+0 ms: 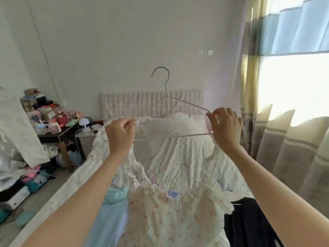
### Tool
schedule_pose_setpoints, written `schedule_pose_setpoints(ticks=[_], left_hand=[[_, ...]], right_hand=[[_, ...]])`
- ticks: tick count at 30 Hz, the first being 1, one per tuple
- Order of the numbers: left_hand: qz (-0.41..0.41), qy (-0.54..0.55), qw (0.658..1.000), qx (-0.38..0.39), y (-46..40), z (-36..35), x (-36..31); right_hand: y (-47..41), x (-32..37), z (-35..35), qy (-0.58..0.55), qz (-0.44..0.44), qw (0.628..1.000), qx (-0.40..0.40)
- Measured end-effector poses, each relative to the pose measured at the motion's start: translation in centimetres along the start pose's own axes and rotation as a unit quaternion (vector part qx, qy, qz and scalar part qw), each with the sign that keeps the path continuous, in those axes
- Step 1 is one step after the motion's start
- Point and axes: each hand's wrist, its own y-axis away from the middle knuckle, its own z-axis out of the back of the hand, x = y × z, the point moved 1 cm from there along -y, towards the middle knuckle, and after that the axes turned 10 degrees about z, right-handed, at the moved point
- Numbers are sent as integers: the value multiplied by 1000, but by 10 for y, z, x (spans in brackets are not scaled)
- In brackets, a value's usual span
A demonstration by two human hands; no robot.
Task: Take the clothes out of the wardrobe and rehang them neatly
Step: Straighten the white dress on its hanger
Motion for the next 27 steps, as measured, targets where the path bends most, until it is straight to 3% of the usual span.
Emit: schedule_pose_setpoints(ticks=[6, 15, 22, 27], left_hand=[[76, -101, 986, 108, 9, -107, 117], [198, -226, 915, 268, 44, -261, 300], [230, -275, 871, 336, 92, -361, 432], [179, -284, 871, 358, 111, -415, 487]], right_hand=[[50, -87, -140, 7, -64, 985, 163], [153, -213, -336, -3, -144, 931, 337], [242, -285, -448, 22, -175, 901, 396], [285, -318, -497, 66, -202, 898, 385]])
